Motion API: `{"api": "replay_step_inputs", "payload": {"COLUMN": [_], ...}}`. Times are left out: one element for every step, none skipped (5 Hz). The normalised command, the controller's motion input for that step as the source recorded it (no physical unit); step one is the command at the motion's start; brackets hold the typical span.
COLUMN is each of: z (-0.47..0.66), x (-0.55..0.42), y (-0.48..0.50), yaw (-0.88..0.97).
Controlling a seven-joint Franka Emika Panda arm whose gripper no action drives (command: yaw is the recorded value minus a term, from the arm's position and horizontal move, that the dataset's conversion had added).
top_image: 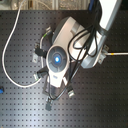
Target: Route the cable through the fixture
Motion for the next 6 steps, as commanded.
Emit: {"api": "replay_step_inputs", "payload": {"z": [-0.25,-0.3,-0.14,0.0,0.0,0.05], "x": [0.003,0.013,0.078,0.066,0.0,0.003], "y": [-0.002,-0.026,-0.055,-0.13,0.0,-0.431], "yaw": [-0.18,-0.46,-0.7,-0.75,-0.25,0.03]}}
